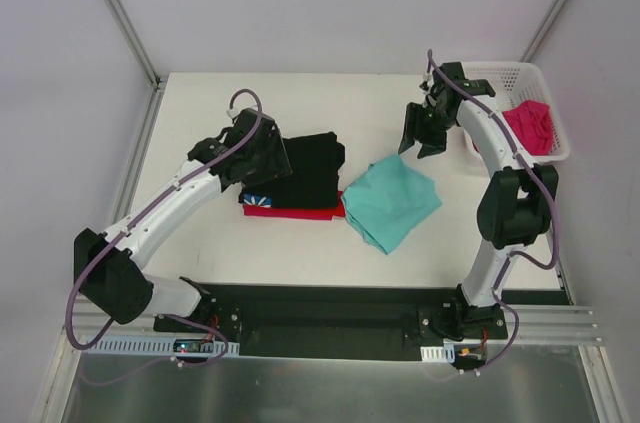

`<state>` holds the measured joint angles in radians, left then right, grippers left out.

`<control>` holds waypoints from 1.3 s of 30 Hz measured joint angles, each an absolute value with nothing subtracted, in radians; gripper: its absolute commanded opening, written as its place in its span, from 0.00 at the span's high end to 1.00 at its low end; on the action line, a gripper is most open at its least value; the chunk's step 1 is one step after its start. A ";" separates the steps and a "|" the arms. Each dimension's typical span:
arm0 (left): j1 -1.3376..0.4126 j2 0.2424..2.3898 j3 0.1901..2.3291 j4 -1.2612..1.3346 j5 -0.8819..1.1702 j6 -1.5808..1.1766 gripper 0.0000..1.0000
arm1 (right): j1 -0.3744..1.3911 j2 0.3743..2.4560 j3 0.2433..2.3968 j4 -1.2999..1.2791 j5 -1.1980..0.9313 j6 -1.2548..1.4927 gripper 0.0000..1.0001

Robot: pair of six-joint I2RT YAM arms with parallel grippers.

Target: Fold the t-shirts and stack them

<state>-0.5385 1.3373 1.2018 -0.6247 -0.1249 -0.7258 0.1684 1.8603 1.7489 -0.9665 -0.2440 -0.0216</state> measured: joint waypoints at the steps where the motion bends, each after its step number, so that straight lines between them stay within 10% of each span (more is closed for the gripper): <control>1: -0.545 1.341 1.202 -0.631 -0.136 -0.727 0.34 | 0.170 1.860 1.721 -0.966 -0.243 -0.024 0.44; 26: -1.047 1.765 1.419 -0.580 -0.176 -0.942 0.36 | -0.057 1.877 1.513 -0.825 -0.363 -0.076 0.43; 33: -1.046 1.776 1.468 -0.584 -0.188 -0.949 0.46 | -0.043 1.905 1.480 -0.791 -0.394 -0.048 0.92; 39: -0.992 1.903 1.654 -0.577 -0.145 -0.907 0.74 | 0.014 1.867 1.427 -0.791 -0.370 -0.034 0.99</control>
